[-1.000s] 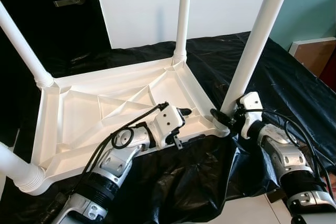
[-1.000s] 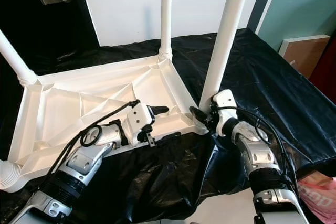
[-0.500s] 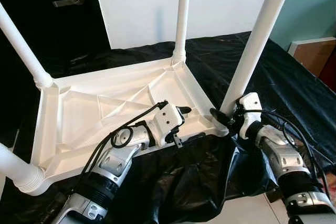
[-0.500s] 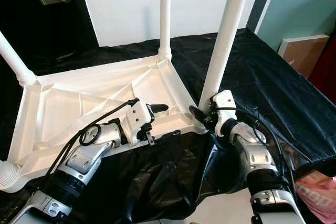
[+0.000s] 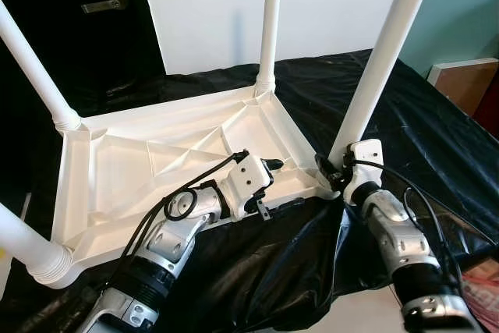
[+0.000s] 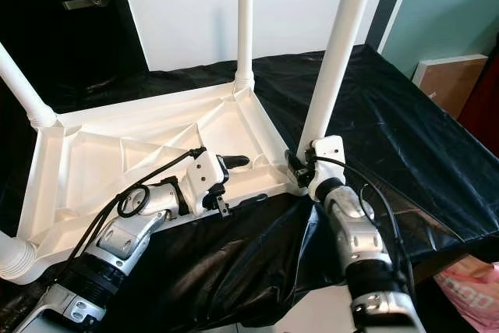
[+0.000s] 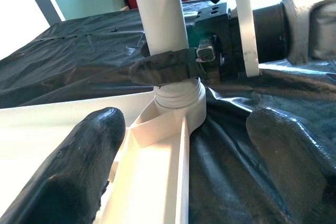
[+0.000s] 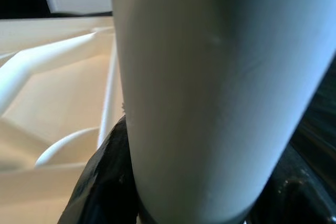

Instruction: Building children table

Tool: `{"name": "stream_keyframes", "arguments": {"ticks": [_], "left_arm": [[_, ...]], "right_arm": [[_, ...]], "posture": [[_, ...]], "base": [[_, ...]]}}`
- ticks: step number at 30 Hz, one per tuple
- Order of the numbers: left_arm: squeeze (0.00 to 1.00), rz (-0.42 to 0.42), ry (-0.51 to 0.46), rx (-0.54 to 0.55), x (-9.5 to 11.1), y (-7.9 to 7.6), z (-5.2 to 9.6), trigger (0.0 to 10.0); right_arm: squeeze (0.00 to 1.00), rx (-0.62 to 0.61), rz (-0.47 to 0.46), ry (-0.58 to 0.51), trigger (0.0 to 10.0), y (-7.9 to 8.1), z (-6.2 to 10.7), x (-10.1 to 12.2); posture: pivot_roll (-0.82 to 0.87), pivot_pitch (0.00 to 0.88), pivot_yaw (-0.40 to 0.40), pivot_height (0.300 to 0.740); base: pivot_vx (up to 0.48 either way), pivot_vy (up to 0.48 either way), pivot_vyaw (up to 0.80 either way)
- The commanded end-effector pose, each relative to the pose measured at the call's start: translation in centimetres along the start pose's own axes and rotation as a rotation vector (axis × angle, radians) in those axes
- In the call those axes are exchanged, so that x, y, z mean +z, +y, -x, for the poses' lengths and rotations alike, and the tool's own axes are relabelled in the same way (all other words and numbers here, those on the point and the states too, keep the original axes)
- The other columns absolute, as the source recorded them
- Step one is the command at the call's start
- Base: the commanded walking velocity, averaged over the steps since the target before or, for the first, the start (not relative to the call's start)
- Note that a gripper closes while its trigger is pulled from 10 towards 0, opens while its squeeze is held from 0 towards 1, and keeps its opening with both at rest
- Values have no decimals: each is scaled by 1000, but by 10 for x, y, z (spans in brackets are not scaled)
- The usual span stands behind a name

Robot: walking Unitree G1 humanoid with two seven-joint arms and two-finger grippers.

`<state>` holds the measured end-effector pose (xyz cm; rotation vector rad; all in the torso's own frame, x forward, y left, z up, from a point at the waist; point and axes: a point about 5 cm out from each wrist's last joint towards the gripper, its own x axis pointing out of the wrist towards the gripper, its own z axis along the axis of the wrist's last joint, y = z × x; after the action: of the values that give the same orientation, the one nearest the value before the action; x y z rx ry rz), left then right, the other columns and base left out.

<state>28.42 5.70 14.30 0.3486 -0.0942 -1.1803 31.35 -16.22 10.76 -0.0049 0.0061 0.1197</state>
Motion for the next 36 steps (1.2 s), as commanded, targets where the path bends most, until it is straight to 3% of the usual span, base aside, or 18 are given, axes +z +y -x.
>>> {"name": "stream_keyframes", "arguments": {"ticks": [1, 8, 13, 23, 24, 25, 26, 36], "left_arm": [[0, -7, 15, -19, -1, -2, 1, 10000], [0, -2, 14, -10, -2, -3, 1, 10000], [0, 1, 13, -8, -2, -4, 0, 10000], [0, -3, 18, -8, -3, -4, 1, 10000], [0, -4, 19, -7, -4, -3, 1, 10000], [0, -4, 19, -7, -4, -3, 1, 10000], [0, -7, 19, -7, -4, -3, 1, 10000], [0, -13, 19, -5, -4, -1, 1, 10000]], "right_arm": [[0, -94, -16, 88, 10000, -7, 7, -18], [0, -263, -57, 67, 10000, 9, 11, -17], [0, -258, -83, 48, 10000, 18, 11, -12], [0, -243, -70, 30, 10000, 19, 13, -8], [580, -239, -68, 26, 10000, 19, 13, -8], [580, -239, -68, 26, 10000, 19, 13, -8], [1000, -229, -66, 15, 10000, 19, 13, -5], [1000, -85, -51, -61, 10000, 12, 19, 7]], "posture": [[-16, 14, -20, 740], [-9, 4, -34, 740], [-9, 4, -36, 740], [-7, 0, -36, 740], [-8, 0, -34, 740], [-8, 0, -34, 740], [-10, 0, -34, 740], [-12, 0, -32, 740]], "base": [[0, 0, 0], [0, 0, 0], [0, 0, 0], [0, 0, 0], [0, 0, 0], [0, 0, 0], [0, 0, 0], [0, 0, 0]]}}
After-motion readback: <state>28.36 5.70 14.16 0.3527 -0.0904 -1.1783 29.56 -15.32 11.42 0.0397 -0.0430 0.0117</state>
